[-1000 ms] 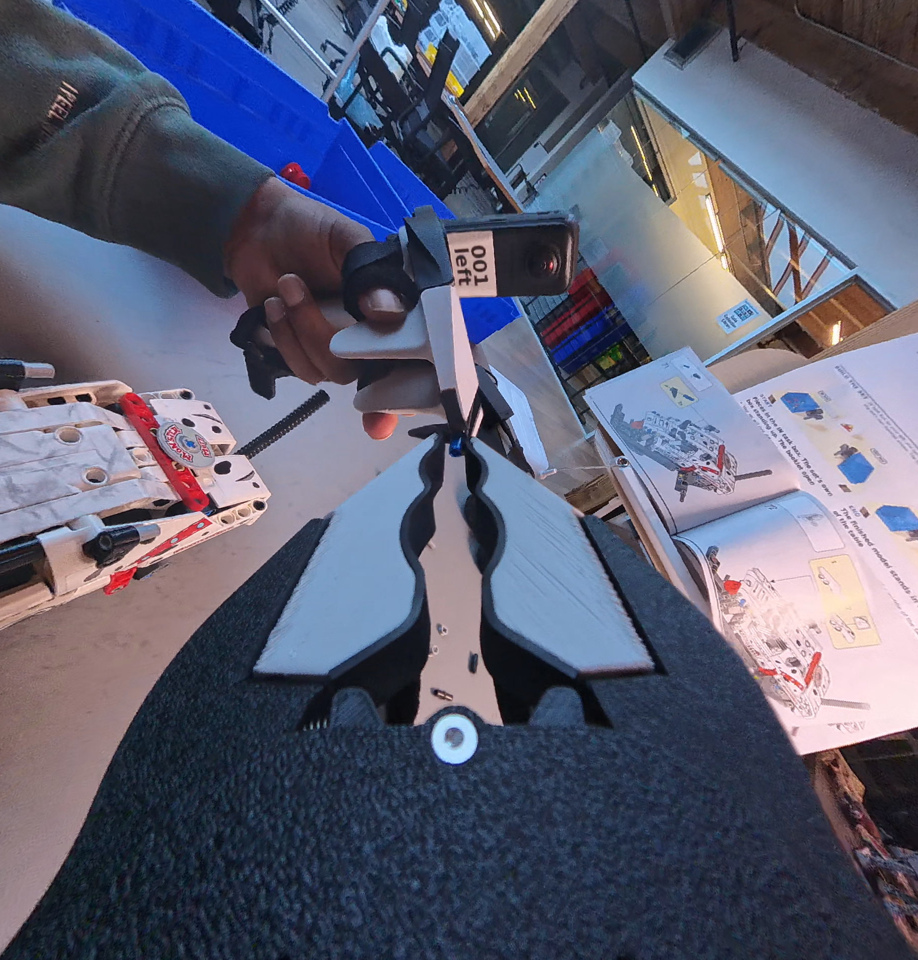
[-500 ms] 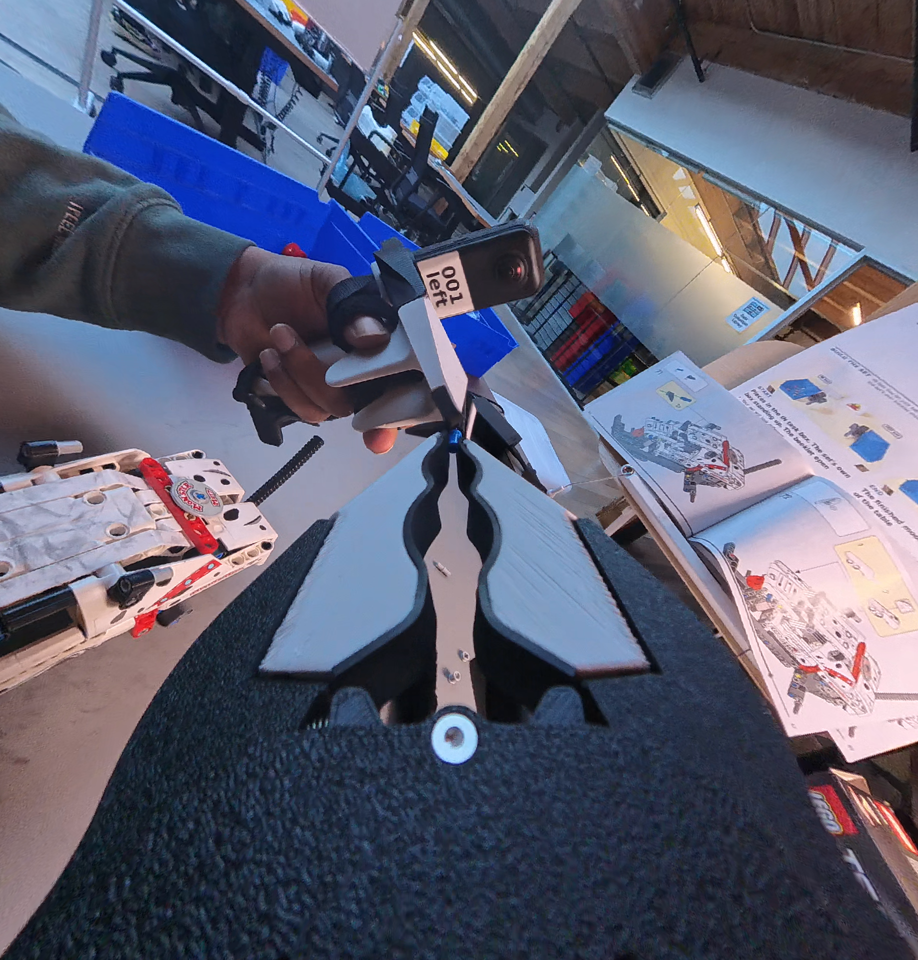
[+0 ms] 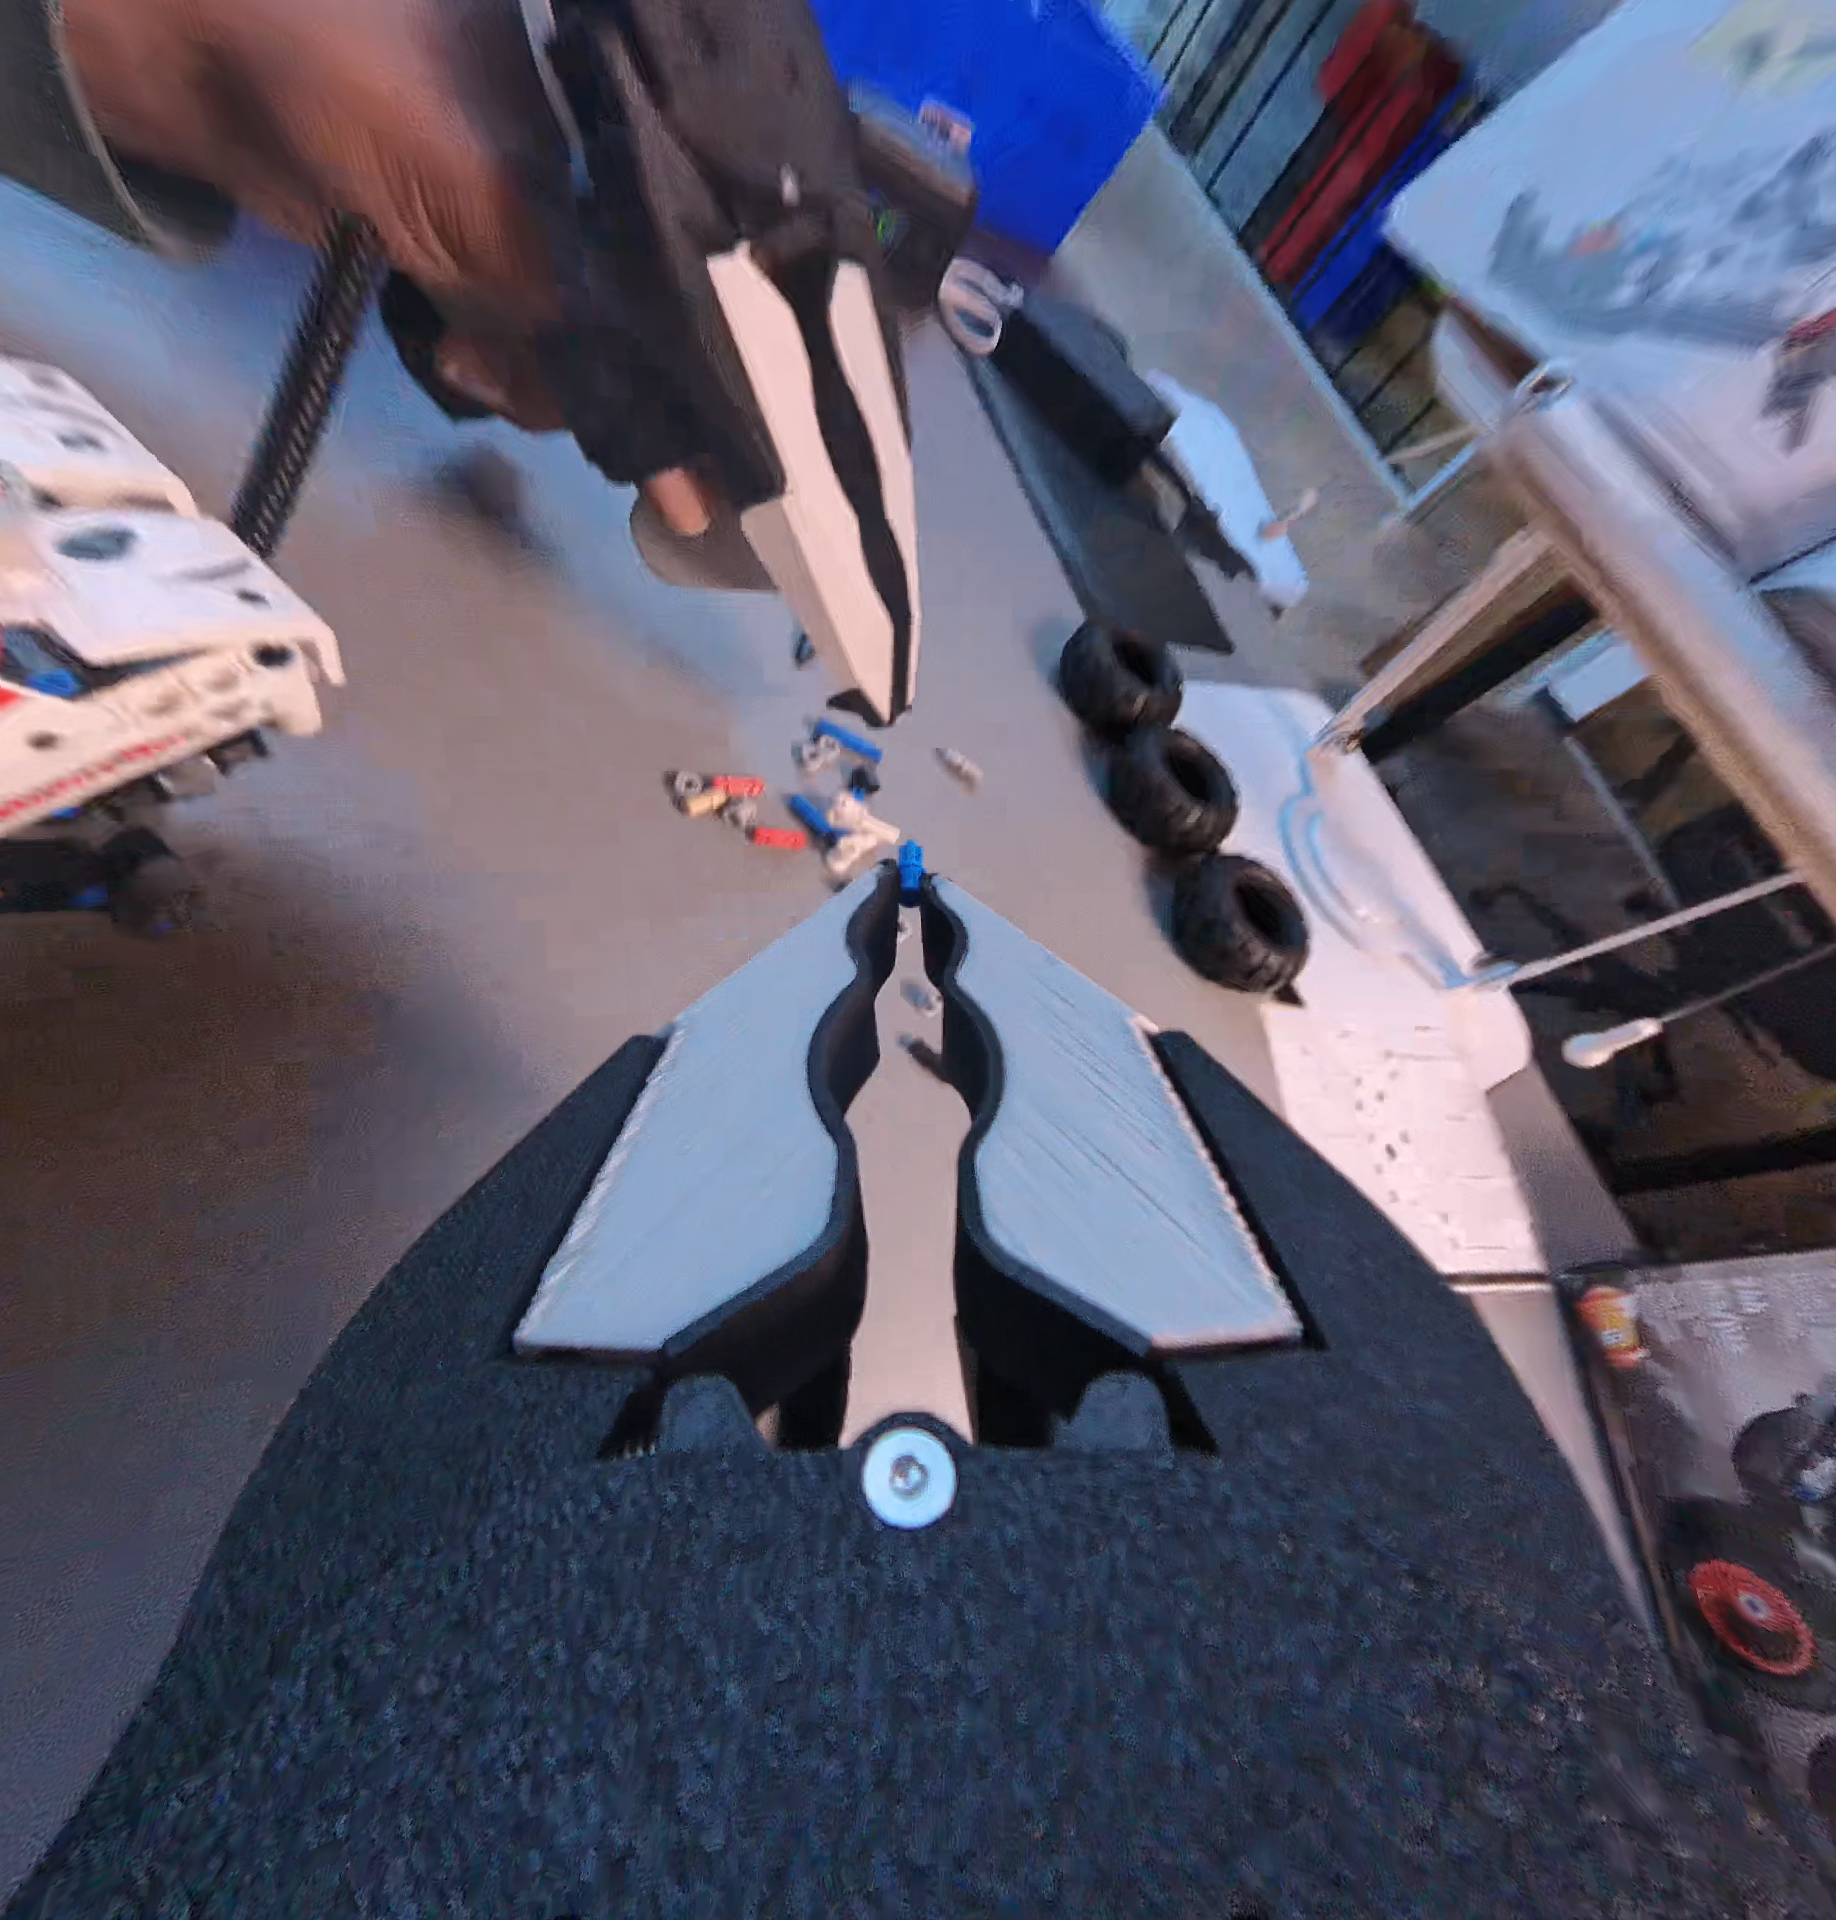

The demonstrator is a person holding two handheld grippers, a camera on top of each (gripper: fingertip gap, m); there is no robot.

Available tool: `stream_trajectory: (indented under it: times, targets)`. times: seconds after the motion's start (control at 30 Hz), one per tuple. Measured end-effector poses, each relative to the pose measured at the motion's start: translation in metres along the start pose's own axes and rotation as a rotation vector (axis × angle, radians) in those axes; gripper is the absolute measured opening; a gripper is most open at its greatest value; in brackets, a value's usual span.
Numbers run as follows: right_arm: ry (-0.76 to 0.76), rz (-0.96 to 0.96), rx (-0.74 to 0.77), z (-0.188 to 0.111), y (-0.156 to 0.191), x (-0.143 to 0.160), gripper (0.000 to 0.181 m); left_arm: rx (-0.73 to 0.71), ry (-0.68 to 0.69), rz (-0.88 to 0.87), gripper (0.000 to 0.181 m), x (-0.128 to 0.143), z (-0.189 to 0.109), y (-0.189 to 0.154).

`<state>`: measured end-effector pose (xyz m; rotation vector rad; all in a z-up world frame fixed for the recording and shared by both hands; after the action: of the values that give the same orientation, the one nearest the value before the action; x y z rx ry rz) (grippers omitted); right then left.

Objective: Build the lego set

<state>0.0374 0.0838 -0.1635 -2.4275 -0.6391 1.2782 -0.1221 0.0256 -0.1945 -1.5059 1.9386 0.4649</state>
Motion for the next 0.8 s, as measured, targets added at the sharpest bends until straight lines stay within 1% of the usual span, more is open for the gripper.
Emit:
stream_trajectory:
  times: [0.03, 0.07, 0.1, 0.17, 0.23, 0.3, 0.37, 0.47, 0.53, 0.6, 0.7, 0.8]
  targets:
    - [0.05, 0.002, -0.008, 0.014, 0.004, 0.007, 0.002, -0.021, 0.052, 0.017, 0.006, 0.003, 0.007, 0.0]
    - [0.087, -0.001, -0.025, 0.026, 0.008, 0.012, 0.002, -0.005, 0.087, 0.015, 0.007, 0.005, 0.013, -0.001]
    - [0.124, -0.006, -0.052, 0.037, 0.012, 0.016, 0.003, 0.01, 0.092, 0.003, 0.01, 0.005, 0.017, -0.002]
    - [0.16, -0.016, -0.051, 0.052, 0.013, 0.018, 0.003, 0.044, 0.088, -0.011, 0.014, 0.006, 0.017, -0.005]
    - [0.199, 0.005, -0.1, 0.062, 0.012, 0.016, 0.003, 0.071, 0.068, -0.033, 0.025, 0.004, 0.013, -0.006]
    - [0.211, 0.028, -0.139, 0.069, 0.01, 0.013, 0.003, 0.103, 0.018, -0.075, 0.03, 0.002, 0.006, -0.003]
    - [0.272, 0.04, -0.183, 0.076, 0.011, 0.016, 0.003, 0.111, -0.032, -0.112, 0.033, 0.0, -0.001, 0.003]
    - [0.269, 0.078, -0.198, 0.077, 0.008, 0.015, 0.01, 0.119, -0.069, -0.143, 0.034, 0.0, -0.006, 0.009]
    - [0.259, 0.099, -0.208, 0.075, 0.007, 0.015, 0.024, 0.123, -0.067, -0.147, 0.035, 0.002, -0.006, 0.01]
    - [0.226, 0.142, -0.225, 0.07, 0.004, 0.012, 0.028, 0.124, -0.055, -0.139, 0.035, 0.003, -0.004, 0.009]
    - [0.137, 0.183, -0.189, 0.054, -0.009, 0.003, 0.031, 0.113, -0.044, -0.112, 0.036, 0.003, -0.003, 0.006]
    - [0.004, 0.232, -0.153, 0.026, -0.02, -0.01, 0.031, 0.106, -0.068, -0.087, 0.037, 0.0, -0.009, 0.002]
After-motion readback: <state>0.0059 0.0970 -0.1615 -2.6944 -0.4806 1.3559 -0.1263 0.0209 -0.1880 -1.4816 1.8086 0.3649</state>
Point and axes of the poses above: each gripper's, where its closed fingertips meet, z out along the fingers, x out of its underside, y = z × x across the jaws, the point moved 7 cm from there along -z, back along the fingers, and after that the axes turned 10 degrees about y, right-handed, at the moved point
